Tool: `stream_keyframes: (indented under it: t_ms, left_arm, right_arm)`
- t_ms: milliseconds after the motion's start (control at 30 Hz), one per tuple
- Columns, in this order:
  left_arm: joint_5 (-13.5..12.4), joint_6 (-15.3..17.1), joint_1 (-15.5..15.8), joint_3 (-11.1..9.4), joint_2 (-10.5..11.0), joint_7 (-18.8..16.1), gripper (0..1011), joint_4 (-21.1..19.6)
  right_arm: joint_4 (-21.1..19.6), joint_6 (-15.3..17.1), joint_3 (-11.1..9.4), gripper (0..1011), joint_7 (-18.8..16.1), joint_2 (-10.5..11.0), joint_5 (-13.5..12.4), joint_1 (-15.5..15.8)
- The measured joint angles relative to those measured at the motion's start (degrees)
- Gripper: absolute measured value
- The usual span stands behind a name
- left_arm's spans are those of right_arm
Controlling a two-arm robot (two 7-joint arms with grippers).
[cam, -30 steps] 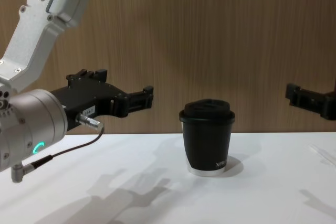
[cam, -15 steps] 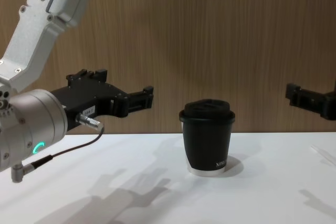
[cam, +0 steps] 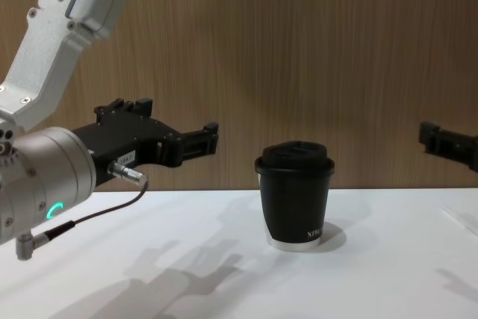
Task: Pick up the straw with one hand, pass it to the other hand, and insert it into the cup.
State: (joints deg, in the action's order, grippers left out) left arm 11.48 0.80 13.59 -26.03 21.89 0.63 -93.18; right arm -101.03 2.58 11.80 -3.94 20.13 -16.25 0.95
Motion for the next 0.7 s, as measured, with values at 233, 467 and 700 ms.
stream_keyframes:
  t_ms: [233,467,700]
  left_arm:
    - [0.0,0.0,0.0,0.0,0.0,0.0,1003,0.0]
    - [0.0,0.0,0.0,0.01,0.0,0.0,1003,0.0]
    - [0.0,0.0,0.0,0.0,0.0,0.0,1003,0.0]
  right_arm:
    - [0.26,1.43,-1.1,1001,-0.26,1.08,0.21,0.09]
    - [0.4,4.08,-2.32,1001,-1.0,2.46,0.27,0.21]
    - [-0.06,7.29,-3.09,1001,-1.76,3.29,-0.2,0.65]
